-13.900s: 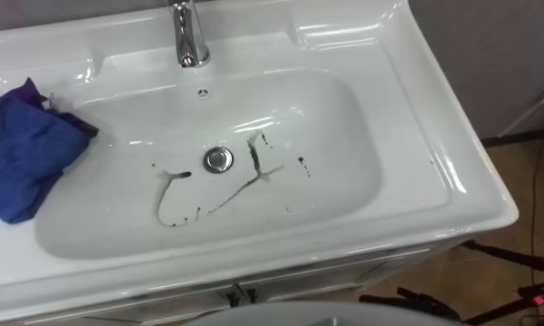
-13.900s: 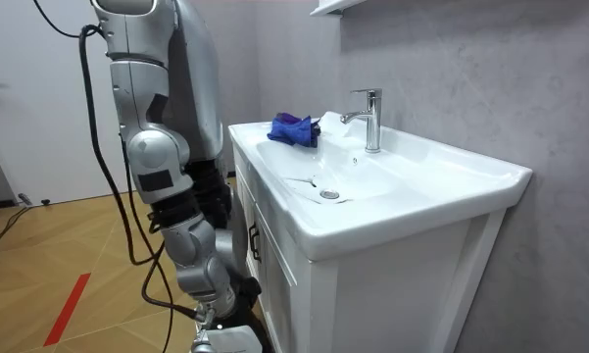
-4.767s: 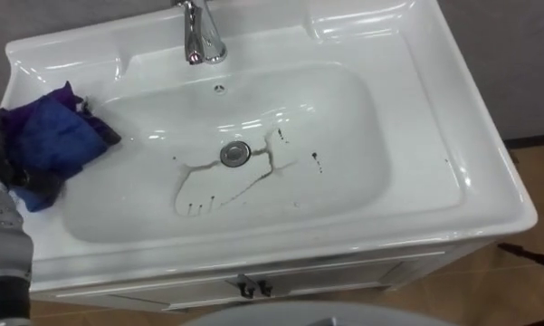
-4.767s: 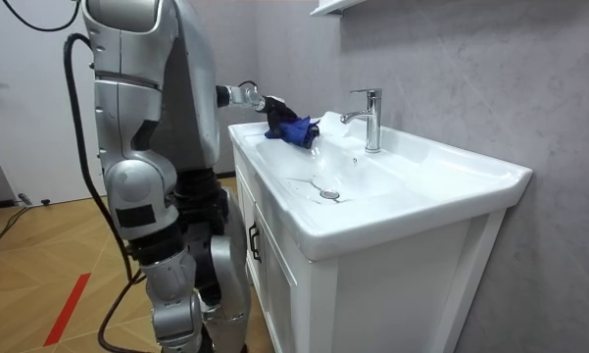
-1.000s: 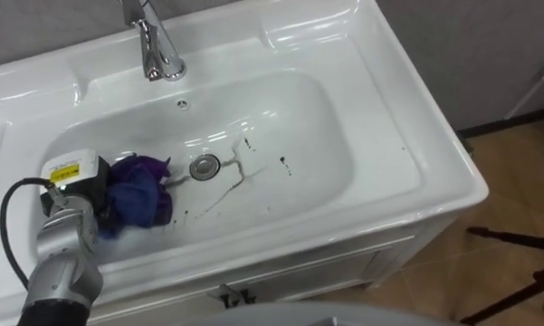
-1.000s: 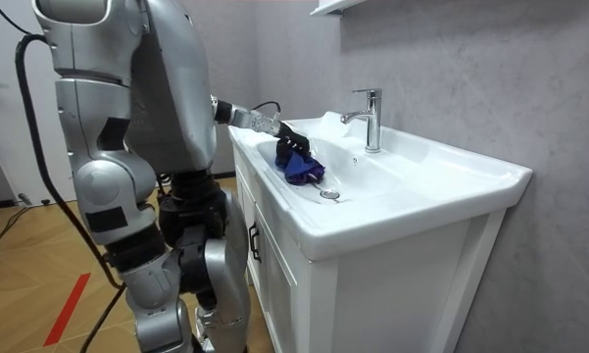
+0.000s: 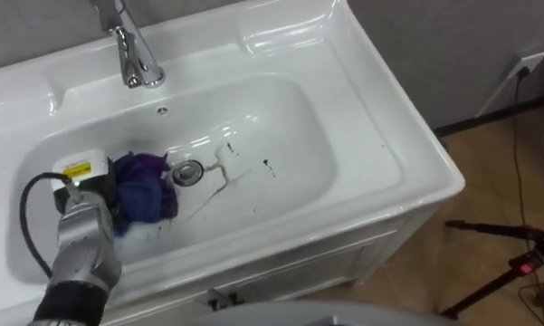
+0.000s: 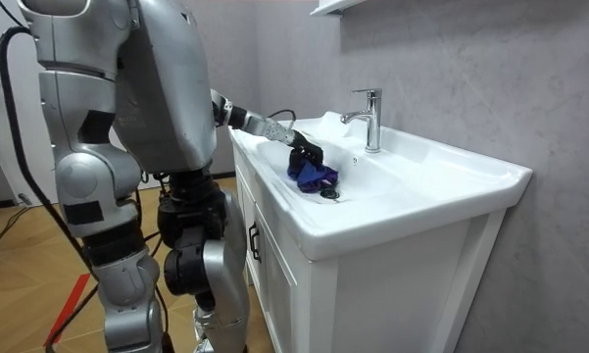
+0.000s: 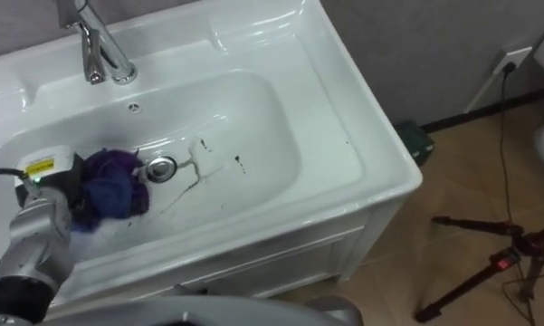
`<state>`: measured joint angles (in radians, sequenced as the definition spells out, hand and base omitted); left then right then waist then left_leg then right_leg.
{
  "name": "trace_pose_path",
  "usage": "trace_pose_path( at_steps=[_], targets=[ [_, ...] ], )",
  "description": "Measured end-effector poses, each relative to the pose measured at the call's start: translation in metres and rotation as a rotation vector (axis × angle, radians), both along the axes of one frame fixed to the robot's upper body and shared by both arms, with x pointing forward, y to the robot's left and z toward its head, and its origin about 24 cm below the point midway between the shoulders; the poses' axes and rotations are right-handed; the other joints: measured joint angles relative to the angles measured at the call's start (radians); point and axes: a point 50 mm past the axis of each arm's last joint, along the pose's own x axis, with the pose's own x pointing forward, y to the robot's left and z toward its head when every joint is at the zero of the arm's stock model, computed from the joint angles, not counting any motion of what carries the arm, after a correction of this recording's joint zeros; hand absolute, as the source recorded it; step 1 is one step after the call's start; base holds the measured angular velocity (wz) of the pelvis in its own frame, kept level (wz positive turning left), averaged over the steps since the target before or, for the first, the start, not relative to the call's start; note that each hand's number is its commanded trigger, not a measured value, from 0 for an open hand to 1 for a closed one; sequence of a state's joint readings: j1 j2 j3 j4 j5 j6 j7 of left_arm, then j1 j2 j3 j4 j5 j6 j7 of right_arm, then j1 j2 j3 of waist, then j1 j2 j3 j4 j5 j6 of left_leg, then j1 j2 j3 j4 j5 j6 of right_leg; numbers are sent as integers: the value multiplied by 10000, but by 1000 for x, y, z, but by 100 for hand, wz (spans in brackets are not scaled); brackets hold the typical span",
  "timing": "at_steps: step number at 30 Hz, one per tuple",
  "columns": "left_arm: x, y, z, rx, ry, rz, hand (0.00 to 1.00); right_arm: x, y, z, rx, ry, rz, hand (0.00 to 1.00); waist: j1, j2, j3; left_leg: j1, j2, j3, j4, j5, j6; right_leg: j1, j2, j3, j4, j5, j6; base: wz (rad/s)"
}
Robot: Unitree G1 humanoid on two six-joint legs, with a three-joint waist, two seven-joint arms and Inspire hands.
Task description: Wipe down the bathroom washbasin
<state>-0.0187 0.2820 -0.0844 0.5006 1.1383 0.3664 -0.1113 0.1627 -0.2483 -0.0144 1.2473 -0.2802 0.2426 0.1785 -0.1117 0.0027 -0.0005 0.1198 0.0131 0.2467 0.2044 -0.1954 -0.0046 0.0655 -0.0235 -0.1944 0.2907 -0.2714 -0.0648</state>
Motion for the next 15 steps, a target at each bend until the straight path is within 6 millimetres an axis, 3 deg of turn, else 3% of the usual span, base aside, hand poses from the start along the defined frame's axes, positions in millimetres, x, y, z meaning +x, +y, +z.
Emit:
trace_pose_path(
  at_steps=[8, 15],
  targets=[
    [18, -9, 6, -222, 508, -71, 100, -8, 8, -3, 130, 403, -289, 0, -482, -12, 33, -93, 59, 144, -5, -1, 0, -14, 8, 14, -189, 90, 45, 0],
    [20, -13, 3, -62, 833, -73, 100, -3, 7, -3, -44, 240, -432, 0, -788, 204, 100, -126, 81, 309, 11, 0, -1, -136, 33, 181, -151, 98, 47, -6]
  ],
)
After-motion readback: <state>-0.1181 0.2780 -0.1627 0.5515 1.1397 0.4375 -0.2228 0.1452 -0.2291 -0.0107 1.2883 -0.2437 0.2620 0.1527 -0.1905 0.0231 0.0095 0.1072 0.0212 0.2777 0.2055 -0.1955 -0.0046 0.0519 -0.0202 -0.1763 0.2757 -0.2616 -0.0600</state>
